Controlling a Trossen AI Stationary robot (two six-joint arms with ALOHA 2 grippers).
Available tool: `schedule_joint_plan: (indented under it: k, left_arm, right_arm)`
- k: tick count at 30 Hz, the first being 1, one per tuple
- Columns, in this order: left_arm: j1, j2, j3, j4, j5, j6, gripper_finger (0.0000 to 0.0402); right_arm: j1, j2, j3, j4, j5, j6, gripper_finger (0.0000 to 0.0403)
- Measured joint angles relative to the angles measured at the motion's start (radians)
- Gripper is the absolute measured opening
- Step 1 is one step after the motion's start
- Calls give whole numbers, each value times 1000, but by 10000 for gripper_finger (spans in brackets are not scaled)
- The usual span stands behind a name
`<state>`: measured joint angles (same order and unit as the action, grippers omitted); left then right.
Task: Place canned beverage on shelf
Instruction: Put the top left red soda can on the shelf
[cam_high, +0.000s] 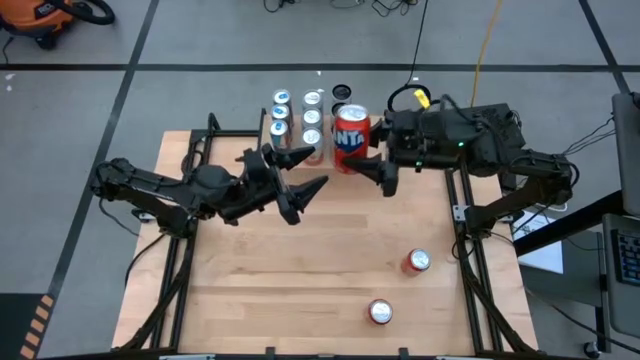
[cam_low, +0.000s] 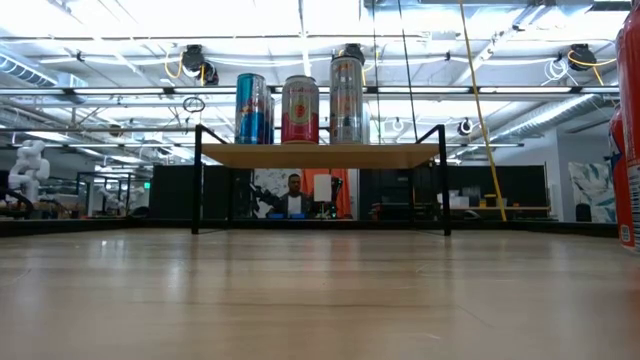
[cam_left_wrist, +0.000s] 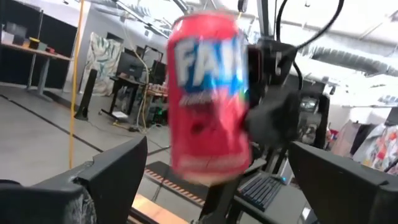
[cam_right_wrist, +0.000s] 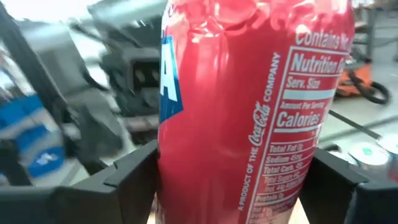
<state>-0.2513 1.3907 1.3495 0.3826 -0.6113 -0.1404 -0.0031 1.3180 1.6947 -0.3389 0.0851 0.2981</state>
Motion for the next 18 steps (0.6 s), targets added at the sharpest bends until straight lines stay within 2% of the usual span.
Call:
schedule_joint_plan:
  k: [9, 14, 18]
  left_arm:
    - [-12, 8, -2, 3, 15, 146, 391]
    - [-2, 7, -2, 3, 48, -26, 391]
    - [22, 7, -2, 7, 167, -130, 391]
  right_arm:
    - [-5, 4, 0, 105, -45, 106, 291]
    - [-4, 16, 0, 147, -124, 73, 291]
    - [-4, 21, 0, 186, -197, 45, 291]
